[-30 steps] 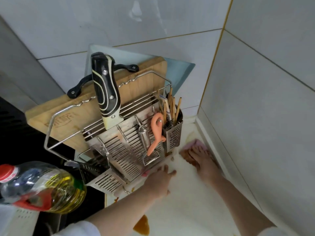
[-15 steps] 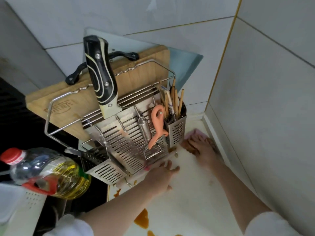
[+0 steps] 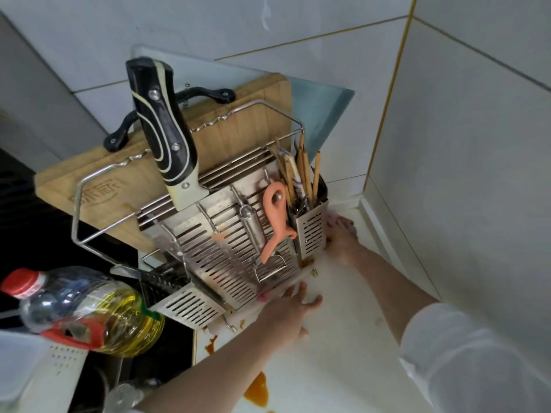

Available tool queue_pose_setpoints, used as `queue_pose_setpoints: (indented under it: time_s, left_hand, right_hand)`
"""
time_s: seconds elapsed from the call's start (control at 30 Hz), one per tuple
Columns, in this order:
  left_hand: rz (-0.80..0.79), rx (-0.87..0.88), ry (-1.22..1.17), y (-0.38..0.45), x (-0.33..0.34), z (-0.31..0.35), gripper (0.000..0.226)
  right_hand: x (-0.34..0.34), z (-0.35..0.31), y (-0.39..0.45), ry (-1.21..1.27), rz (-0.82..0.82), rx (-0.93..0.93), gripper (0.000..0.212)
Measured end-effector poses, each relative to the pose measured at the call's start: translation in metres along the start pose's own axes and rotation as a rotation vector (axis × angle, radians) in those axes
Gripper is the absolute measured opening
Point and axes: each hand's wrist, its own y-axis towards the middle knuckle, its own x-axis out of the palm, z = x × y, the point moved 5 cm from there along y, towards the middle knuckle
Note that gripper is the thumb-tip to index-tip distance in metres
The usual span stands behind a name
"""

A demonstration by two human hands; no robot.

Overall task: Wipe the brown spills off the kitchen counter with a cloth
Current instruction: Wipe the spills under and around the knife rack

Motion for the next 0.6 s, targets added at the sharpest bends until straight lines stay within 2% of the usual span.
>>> queue_pose_setpoints:
  time_s: [0.07,0.13,0.17,0.3,0.33,0.4,0.5,0.57,0.6]
  left_hand:
    - [0.016,-0.009,-0.006,-0.001,-0.001,-0.001,0.079]
    - [0.034,-0.007,-0.008,-0.003,-0.001,-0.002,0.078]
    - [0.03,-0.001,-0.007,-0.003,0.0,-0.001,0.078]
    - [0.025,-0.003,0.019,-0.005,0.0,0.0,0.077]
    - [0.025,-0.002,0.025,-0.004,0.0,0.001,0.077]
    - [0.013,-0.002,0.033,-0.002,0.001,0.0,0.078]
    - [0.011,-0.012,0.014,-0.004,0.001,-0.002,0.079]
    - [0.003,0.002,0.006,-0.004,0.003,-0.001,0.078]
    - [-0.001,0.004,0.008,-0.003,0.004,-0.002,0.078]
  right_hand:
    - [0.006,0.001,0.002,0.048,-0.095,-0.014,0.062]
    - [0.004,0.009,-0.016,0.092,-0.055,-0.094,0.045]
    - [0.006,0.022,-0.029,0.102,0.002,-0.117,0.043]
    - [0.022,0.059,-0.05,-0.055,0.211,-0.016,0.066]
    - [0.024,0.051,-0.046,-0.124,0.222,0.031,0.067]
    - [0.026,0.023,-0.031,-0.151,0.195,0.0,0.067]
    - [0.031,0.003,-0.024,-0.061,0.061,-0.23,0.048]
    - [0.029,0.026,-0.048,0.033,0.132,-0.197,0.033]
    - [0.032,0.04,-0.063,0.043,0.178,-0.145,0.037]
